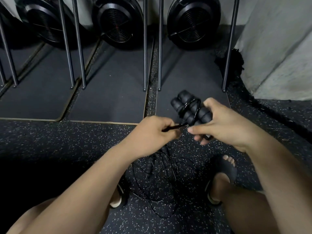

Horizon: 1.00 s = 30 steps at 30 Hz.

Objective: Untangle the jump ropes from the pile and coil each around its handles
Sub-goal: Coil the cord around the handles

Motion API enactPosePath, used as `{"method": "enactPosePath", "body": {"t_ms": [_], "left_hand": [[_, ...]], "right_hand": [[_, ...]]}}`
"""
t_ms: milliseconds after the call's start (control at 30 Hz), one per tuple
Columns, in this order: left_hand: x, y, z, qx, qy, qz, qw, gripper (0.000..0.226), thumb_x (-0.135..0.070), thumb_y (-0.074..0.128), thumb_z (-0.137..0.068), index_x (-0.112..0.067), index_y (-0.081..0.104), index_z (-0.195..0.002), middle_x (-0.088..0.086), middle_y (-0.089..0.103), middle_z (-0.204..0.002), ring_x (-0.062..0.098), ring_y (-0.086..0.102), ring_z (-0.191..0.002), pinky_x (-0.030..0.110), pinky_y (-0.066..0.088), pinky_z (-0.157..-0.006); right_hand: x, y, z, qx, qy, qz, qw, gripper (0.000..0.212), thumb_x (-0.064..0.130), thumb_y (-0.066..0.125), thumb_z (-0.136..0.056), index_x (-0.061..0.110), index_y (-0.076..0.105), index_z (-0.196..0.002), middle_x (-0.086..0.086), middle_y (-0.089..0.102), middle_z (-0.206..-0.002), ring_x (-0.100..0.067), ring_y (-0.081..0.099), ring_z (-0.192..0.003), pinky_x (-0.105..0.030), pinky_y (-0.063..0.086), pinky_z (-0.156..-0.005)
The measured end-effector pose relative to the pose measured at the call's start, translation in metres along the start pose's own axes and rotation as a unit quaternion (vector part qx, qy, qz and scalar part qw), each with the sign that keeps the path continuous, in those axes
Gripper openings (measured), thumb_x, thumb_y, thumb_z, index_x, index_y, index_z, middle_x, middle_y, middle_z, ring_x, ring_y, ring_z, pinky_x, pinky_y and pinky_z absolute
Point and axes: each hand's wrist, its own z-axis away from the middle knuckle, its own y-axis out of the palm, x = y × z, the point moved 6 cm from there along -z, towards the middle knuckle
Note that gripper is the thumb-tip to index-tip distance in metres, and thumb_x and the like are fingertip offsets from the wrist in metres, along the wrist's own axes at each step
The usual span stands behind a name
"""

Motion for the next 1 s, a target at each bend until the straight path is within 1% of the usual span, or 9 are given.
{"method": "enactPosePath", "body": {"t_ms": [133, 267, 367, 467, 567, 667, 733, 833, 1000], "left_hand": [[-0.001, -0.007, 0.001, 0.005, 0.009, 0.070, 0.997, 0.020, -0.031, 0.082, -0.093, -0.021, 0.074, -0.078, -0.004, 0.063, -0.063, 0.007, 0.046, -0.055, 0.026, 0.037, -0.058], [0.000, -0.017, 0.001, 0.021, 0.016, 0.116, 0.993, 0.022, -0.036, 0.093, -0.080, -0.020, 0.079, -0.081, 0.017, 0.073, -0.079, 0.022, 0.057, -0.068, 0.041, 0.047, -0.068], [0.000, -0.021, 0.001, 0.039, 0.031, 0.183, 0.982, 0.022, -0.025, 0.095, -0.075, -0.012, 0.081, -0.088, 0.016, 0.073, -0.079, 0.019, 0.061, -0.073, 0.035, 0.049, -0.076], [-0.003, -0.025, 0.003, 0.062, 0.056, 0.236, 0.968, 0.027, -0.026, 0.092, -0.077, -0.011, 0.080, -0.096, -0.002, 0.055, -0.064, 0.007, 0.048, -0.061, 0.017, 0.041, -0.064], [0.001, -0.024, 0.004, 0.087, 0.037, 0.321, 0.942, 0.042, -0.034, 0.084, -0.089, 0.003, 0.071, -0.103, 0.011, 0.065, -0.080, 0.020, 0.058, -0.070, 0.024, 0.048, -0.066], [0.017, -0.022, -0.001, 0.023, -0.011, 0.331, 0.943, 0.012, -0.012, 0.071, -0.097, -0.001, 0.067, -0.098, 0.016, 0.066, -0.098, 0.026, 0.057, -0.085, 0.035, 0.048, -0.074], [0.015, -0.020, 0.000, -0.026, -0.008, 0.280, 0.960, 0.023, -0.001, 0.066, -0.094, -0.019, 0.067, -0.079, 0.006, 0.056, -0.073, 0.016, 0.045, -0.066, 0.029, 0.038, -0.059], [-0.003, -0.008, 0.003, 0.021, -0.018, 0.288, 0.957, 0.043, -0.033, 0.052, -0.111, -0.026, 0.076, -0.076, 0.000, 0.026, -0.062, 0.022, 0.016, -0.060, 0.036, 0.014, -0.055], [-0.002, -0.004, 0.005, 0.039, -0.022, 0.111, 0.993, 0.034, -0.052, 0.055, -0.108, -0.031, 0.079, -0.098, -0.007, 0.032, -0.058, 0.012, 0.030, -0.051, 0.027, 0.025, -0.052]], "right_hand": [[-0.009, 0.006, 0.003, 0.047, 0.035, 0.135, 0.989, 0.045, 0.014, 0.091, -0.085, 0.025, 0.055, -0.111, -0.004, 0.078, -0.092, -0.026, 0.081, -0.076, -0.033, 0.060, -0.055], [-0.013, 0.029, 0.009, 0.182, 0.055, 0.230, 0.955, 0.048, 0.013, 0.091, -0.084, 0.025, 0.056, -0.116, -0.005, 0.078, -0.091, -0.027, 0.081, -0.078, -0.027, 0.053, -0.048], [-0.003, 0.044, 0.026, 0.307, 0.035, 0.209, 0.928, 0.053, 0.014, 0.090, -0.086, 0.028, 0.058, -0.126, -0.004, 0.081, -0.098, -0.026, 0.080, -0.084, -0.027, 0.051, -0.051], [0.012, 0.046, 0.041, 0.373, 0.006, 0.156, 0.915, 0.061, 0.014, 0.089, -0.088, 0.030, 0.055, -0.136, -0.006, 0.082, -0.097, -0.016, 0.074, -0.080, -0.029, 0.048, -0.055], [0.025, 0.038, 0.046, 0.379, -0.037, 0.052, 0.923, 0.060, 0.008, 0.088, -0.087, 0.029, 0.062, -0.136, -0.012, 0.081, -0.099, -0.018, 0.073, -0.081, -0.027, 0.044, -0.051], [0.034, 0.031, 0.045, 0.355, -0.103, -0.054, 0.927, 0.063, 0.003, 0.085, -0.086, 0.017, 0.059, -0.142, -0.015, 0.077, -0.103, -0.023, 0.071, -0.078, -0.025, 0.042, -0.047], [0.040, 0.024, 0.039, 0.309, -0.138, -0.127, 0.932, 0.059, 0.005, 0.082, -0.086, 0.008, 0.056, -0.139, -0.018, 0.074, -0.108, -0.023, 0.068, -0.077, -0.023, 0.043, -0.045], [0.041, 0.011, 0.023, 0.167, -0.135, -0.190, 0.958, 0.053, 0.013, 0.084, -0.088, 0.003, 0.052, -0.129, -0.021, 0.073, -0.108, -0.023, 0.068, -0.077, -0.024, 0.044, -0.046], [0.011, -0.020, -0.004, -0.096, -0.066, -0.074, 0.990, 0.059, 0.020, 0.086, -0.090, 0.016, 0.043, -0.130, -0.011, 0.075, -0.109, -0.024, 0.077, -0.075, -0.034, 0.055, -0.053]]}}
